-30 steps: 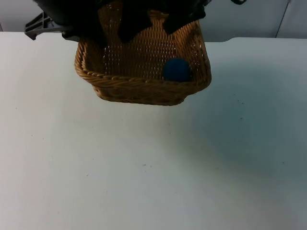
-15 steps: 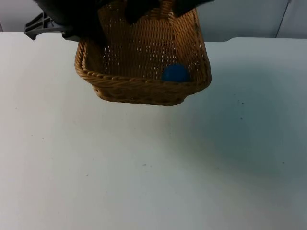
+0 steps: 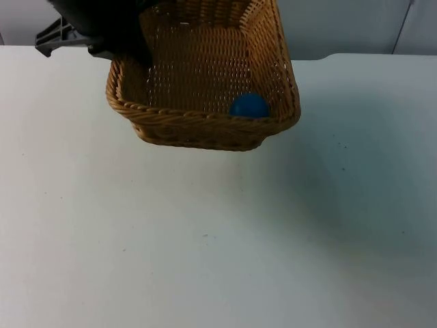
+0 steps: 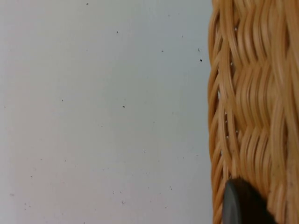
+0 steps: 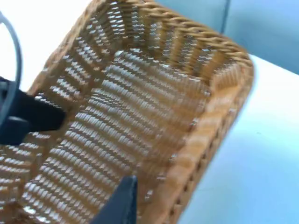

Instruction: Pick up the basket with the left hand and place the ball into the basket with the right hand.

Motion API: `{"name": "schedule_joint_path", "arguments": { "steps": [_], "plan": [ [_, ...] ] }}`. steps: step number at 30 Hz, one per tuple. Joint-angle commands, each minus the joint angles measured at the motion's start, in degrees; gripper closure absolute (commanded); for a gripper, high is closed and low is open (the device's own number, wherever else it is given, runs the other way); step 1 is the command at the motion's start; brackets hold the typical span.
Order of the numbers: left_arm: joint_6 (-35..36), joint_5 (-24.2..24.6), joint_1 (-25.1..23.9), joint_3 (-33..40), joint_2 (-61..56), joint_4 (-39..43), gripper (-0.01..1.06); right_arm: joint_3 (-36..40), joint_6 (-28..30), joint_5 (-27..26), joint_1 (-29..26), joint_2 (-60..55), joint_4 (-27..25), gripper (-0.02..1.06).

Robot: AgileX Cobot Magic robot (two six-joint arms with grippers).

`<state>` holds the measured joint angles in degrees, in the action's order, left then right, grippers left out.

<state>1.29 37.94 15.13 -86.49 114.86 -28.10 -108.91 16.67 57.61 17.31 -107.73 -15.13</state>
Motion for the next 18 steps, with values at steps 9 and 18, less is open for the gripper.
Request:
{"name": "schedule_joint_path", "arguments": {
  "steps": [9, 18],
  "plan": [
    [0.1, -0.3, -0.3, 0.0, -0.7, -1.1, 1.05, 0.1, -1.4, -0.7, -12.9, 0.0, 6.5, 0.0],
    [0.1, -0.7, -0.3, 0.0, -0.7, -1.1, 1.05, 4.6, -2.8, 0.4, -23.6, 2.2, 6.4, 0.0]
  ]
}}
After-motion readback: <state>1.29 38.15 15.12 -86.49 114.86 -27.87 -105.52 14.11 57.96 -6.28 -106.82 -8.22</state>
